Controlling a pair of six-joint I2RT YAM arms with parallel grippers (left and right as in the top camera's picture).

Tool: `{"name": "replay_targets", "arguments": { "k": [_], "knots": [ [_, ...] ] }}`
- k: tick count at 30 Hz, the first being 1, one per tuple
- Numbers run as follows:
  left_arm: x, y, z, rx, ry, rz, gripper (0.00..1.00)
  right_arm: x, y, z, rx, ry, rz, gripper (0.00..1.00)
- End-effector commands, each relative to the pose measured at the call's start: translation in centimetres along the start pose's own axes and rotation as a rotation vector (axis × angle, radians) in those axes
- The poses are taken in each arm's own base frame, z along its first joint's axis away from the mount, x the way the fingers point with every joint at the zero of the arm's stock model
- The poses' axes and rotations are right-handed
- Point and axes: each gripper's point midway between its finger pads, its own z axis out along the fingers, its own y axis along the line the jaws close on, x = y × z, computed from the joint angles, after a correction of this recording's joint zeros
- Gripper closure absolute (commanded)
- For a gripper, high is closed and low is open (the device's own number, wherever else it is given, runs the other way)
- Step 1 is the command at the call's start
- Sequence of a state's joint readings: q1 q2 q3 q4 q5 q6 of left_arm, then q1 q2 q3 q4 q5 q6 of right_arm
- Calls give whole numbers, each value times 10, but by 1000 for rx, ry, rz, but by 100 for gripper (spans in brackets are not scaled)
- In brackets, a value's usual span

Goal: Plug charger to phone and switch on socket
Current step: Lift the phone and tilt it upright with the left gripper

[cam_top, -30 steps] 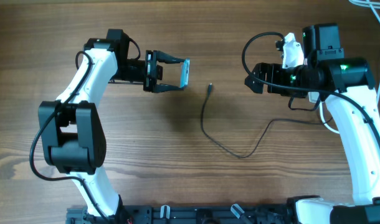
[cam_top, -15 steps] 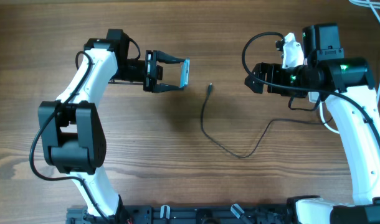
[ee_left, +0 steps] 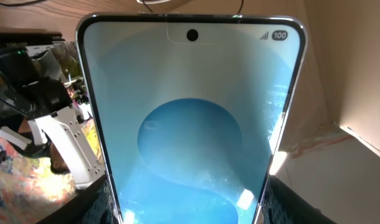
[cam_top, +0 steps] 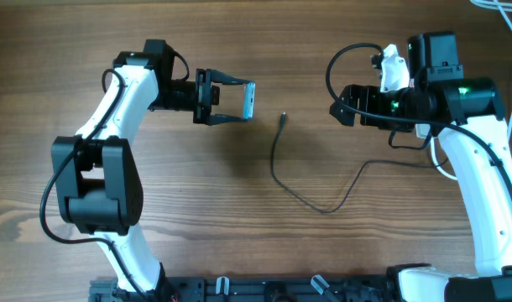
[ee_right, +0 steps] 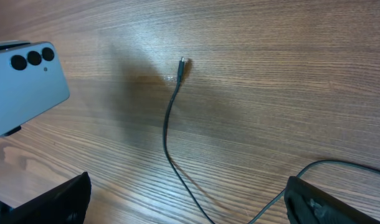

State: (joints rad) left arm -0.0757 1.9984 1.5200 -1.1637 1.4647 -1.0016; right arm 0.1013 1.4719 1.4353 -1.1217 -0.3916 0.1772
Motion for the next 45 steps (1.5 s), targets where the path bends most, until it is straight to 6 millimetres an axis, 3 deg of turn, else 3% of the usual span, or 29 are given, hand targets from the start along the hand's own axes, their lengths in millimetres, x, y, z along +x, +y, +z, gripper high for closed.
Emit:
{"name": "replay_targets", "arguments": {
  "k": [1, 11, 25, 45],
  "knots": [
    [24, -11, -3, 31, 43, 84, 96, -3, -1, 2, 10, -1, -20, 0],
    [25, -12, -3, 33, 50, -8, 96, -3, -1, 2, 10, -1, -20, 0],
    [22, -13, -3, 30, 35, 88, 96, -3, -1, 2, 10, -1, -20, 0],
    [15, -10, -3, 9, -7, 87, 96, -3, -1, 2, 10, -2, -20, 0]
  ]
}}
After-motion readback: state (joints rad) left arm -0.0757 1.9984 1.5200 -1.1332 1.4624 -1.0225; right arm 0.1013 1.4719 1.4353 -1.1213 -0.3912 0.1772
